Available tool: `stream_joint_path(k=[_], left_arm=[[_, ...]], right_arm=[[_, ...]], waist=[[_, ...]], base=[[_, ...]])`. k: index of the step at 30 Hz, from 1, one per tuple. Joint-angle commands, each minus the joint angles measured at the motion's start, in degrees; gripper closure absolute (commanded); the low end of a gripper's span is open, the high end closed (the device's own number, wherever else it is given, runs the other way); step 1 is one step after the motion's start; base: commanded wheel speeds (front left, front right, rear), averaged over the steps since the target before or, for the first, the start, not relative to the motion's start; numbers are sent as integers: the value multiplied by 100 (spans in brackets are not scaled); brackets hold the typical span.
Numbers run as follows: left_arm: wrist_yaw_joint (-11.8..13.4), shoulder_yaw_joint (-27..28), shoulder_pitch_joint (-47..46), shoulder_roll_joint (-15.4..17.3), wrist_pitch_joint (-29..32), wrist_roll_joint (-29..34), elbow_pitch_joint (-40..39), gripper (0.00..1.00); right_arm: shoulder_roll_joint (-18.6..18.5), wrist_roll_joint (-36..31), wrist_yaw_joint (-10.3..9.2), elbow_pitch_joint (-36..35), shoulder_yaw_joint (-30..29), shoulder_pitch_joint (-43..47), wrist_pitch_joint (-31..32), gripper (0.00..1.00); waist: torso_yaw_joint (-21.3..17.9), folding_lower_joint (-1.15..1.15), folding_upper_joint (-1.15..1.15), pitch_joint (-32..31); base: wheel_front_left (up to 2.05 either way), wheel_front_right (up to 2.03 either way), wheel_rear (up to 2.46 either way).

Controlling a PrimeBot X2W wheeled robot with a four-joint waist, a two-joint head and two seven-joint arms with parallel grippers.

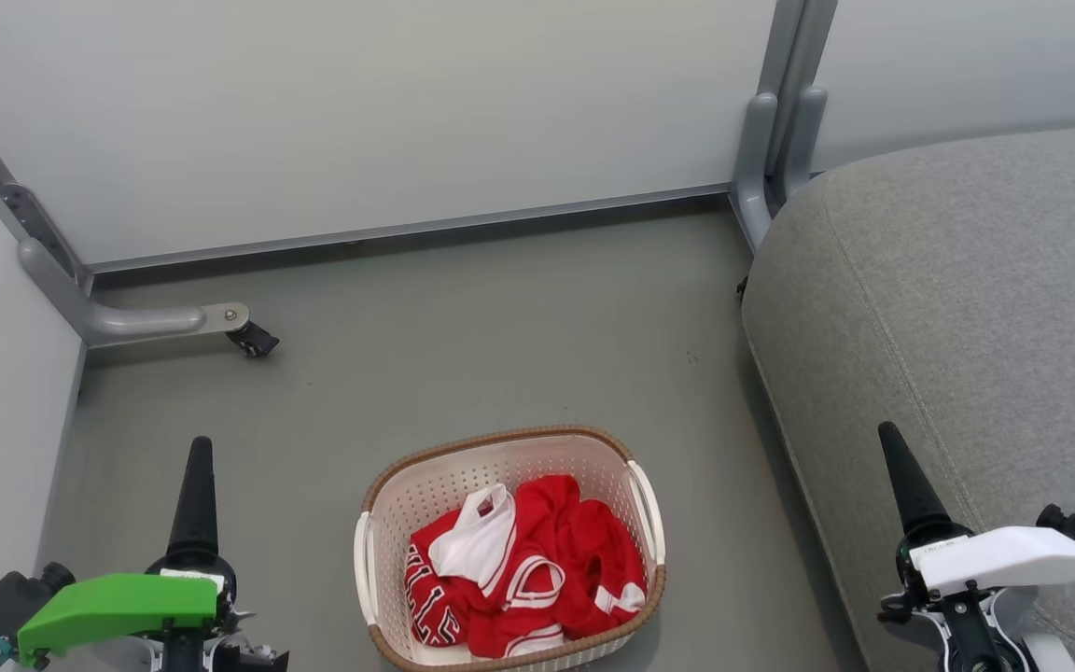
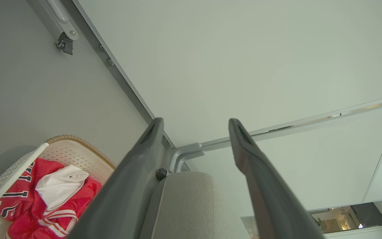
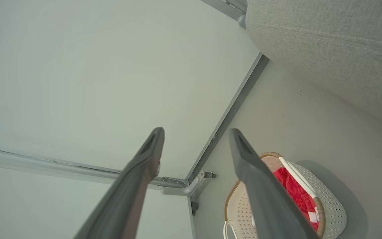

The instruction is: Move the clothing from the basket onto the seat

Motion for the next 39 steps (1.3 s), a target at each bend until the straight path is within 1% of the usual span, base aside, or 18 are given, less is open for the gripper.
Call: stream_joint_path(k=[1,4,8,14,18,24,27,30,31,39], left_arm=[[10,17,-28,34,-64,319,-162,0],[132,7,-4,36,-135,752,-318,0],[233,-111,46,37,-221,1350,-474,0],[443,-243,101,40,-345,2057,-698,0],[494,-311,170,42,-420,2408,-813,0],[521,-357,222,45,-533,2757,-855,0],[543,-362,251,46,-584,2949,-882,0],[537,-393,297,48,-638,3221,-901,0],[572,-414,323,49,-672,3380,-926,0],[644,-503,423,52,-806,3979,-956,0]], right_arm=[[-42,-284,1,-132,42,-29,-68,0],[-44,-662,1,-183,90,-10,-139,0],[-47,-1124,1,-247,144,7,-227,0],[-51,-1766,1,-401,292,25,-350,0],[-53,-2212,1,-496,451,43,-427,0],[-57,-2773,2,-585,584,93,-539,0],[-58,-2878,2,-576,604,130,-591,0],[-58,-3105,2,-568,696,140,-647,0],[-60,-3258,2,-571,739,148,-680,0],[-64,-3756,2,-601,833,193,-813,0]], waist=[[-1,0,0,4],[-3,0,0,11],[-7,0,0,18],[-23,0,0,25],[-37,0,0,23],[-45,0,0,9],[-49,0,0,1],[-55,0,0,-9],[-58,0,0,-14],[-61,0,0,-36]], base=[[0,0,0],[0,0,0],[0,0,0],[0,0,0],[0,0,0],[0,0,0],[0,0,0],[0,0,0],[0,0,0],[0,0,0]])
